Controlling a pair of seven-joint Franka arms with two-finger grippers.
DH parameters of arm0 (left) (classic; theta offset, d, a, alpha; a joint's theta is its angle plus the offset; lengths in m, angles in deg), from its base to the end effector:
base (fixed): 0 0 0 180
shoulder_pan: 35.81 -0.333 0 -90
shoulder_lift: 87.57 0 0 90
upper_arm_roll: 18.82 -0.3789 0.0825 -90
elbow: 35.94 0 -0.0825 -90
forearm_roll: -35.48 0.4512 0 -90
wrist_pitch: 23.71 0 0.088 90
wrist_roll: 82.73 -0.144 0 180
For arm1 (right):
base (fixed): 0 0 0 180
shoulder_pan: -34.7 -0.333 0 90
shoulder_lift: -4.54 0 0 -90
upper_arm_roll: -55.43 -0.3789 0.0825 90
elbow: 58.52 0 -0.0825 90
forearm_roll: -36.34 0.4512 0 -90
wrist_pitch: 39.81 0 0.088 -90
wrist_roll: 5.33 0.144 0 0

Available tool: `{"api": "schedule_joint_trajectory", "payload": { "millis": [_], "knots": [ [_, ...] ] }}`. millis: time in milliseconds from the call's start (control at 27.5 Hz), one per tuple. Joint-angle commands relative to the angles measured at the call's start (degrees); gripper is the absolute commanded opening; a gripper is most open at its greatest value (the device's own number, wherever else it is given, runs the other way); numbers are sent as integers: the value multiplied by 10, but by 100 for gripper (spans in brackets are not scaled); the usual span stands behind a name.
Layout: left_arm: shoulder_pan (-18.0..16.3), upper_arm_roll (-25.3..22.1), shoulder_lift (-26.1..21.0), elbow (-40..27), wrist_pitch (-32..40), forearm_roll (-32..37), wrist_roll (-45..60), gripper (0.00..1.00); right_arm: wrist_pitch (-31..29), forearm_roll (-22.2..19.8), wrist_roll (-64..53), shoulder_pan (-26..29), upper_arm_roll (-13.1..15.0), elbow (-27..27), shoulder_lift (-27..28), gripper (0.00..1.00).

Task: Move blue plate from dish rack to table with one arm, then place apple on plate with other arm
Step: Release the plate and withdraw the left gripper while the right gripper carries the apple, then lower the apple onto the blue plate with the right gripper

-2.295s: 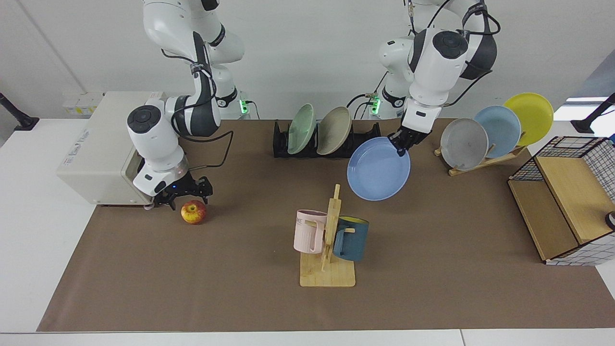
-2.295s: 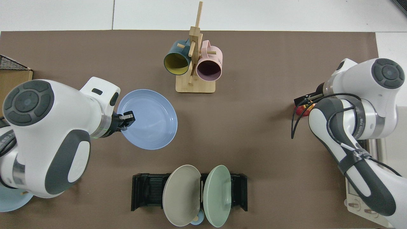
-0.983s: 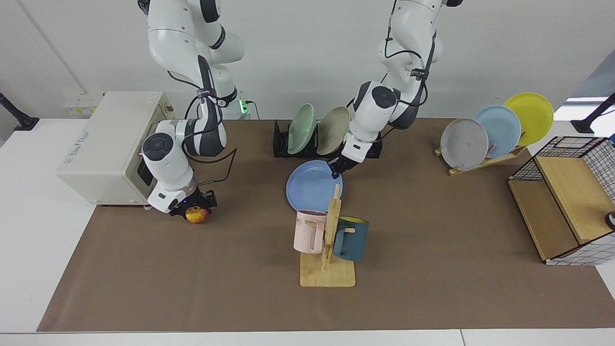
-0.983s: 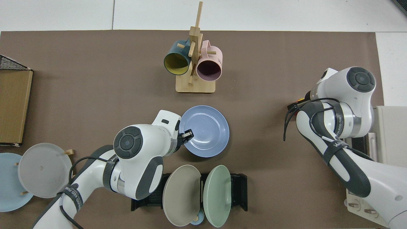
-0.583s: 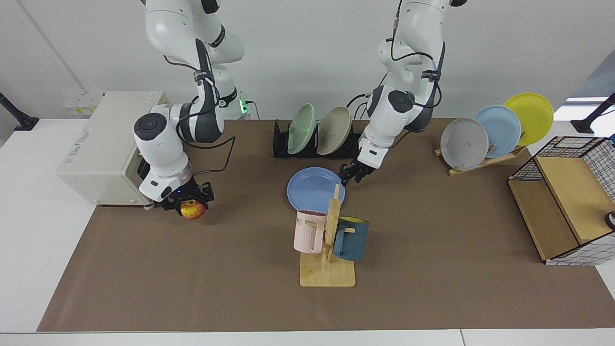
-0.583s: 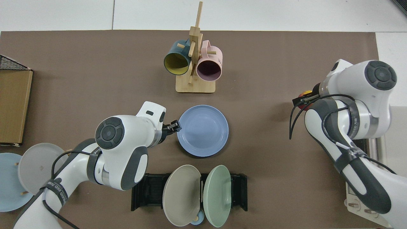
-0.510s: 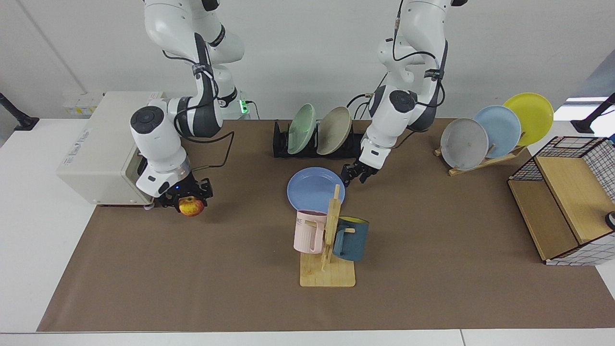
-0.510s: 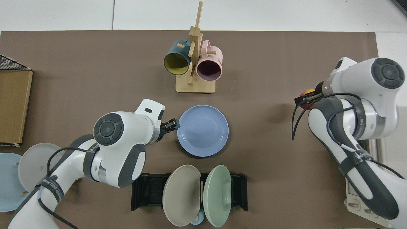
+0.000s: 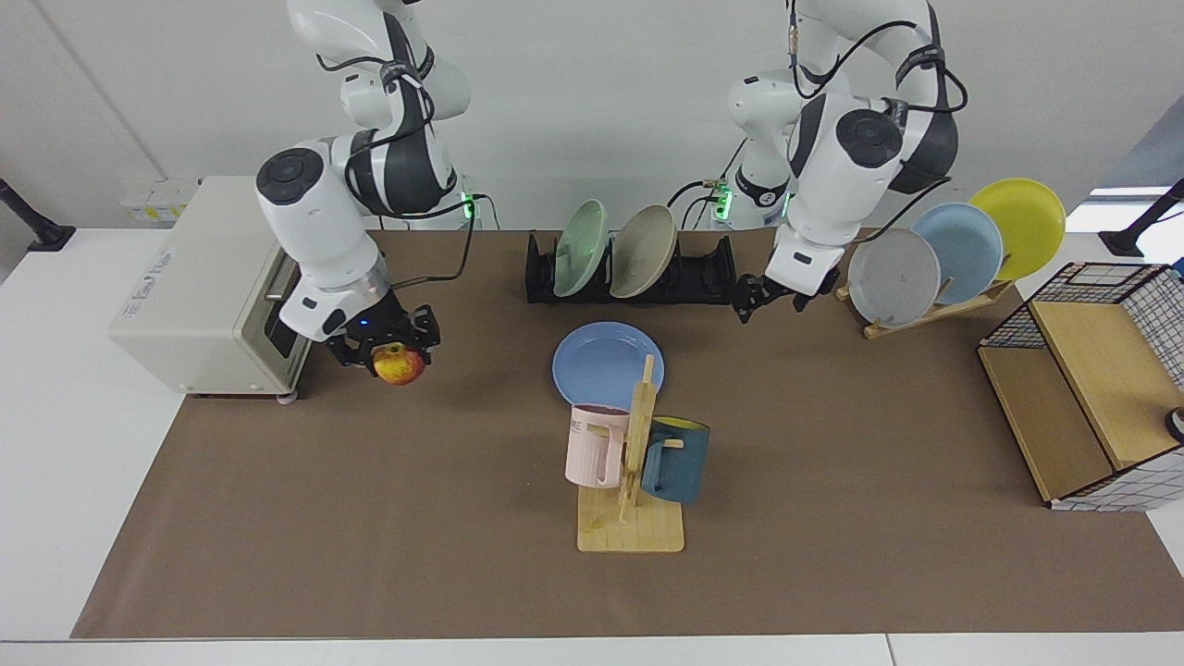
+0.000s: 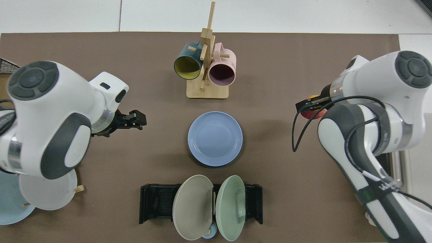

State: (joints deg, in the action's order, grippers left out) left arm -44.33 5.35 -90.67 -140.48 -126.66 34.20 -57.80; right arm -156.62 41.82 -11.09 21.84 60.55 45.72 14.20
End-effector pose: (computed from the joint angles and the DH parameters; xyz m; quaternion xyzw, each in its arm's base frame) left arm 0.6099 -0.1694 0.5011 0.9955 0.0836 -0.0438 0.0071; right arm 0.6784 0.1034 0.4466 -0.9942 -0.0979 -0.0252 0.0362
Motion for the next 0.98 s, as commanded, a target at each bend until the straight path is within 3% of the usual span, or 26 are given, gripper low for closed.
{"api": "schedule_joint_trajectory", "payload": {
  "millis": [0,401,583,947],
  "knots": [
    [12,-52,-2,65,87,9,-76,100,1,-3,89,-57,2,-5,1,19],
    [61,-198,61,73,130,-6,-188,100,-4,-13,275,-179,3,-37,33,17],
    [61,-197,67,75,120,-2,-190,100,-5,-14,326,-212,5,-54,56,17],
    [62,-192,68,75,105,-4,-189,100,-79,-15,382,-257,2,-61,119,17]
  ]
}}
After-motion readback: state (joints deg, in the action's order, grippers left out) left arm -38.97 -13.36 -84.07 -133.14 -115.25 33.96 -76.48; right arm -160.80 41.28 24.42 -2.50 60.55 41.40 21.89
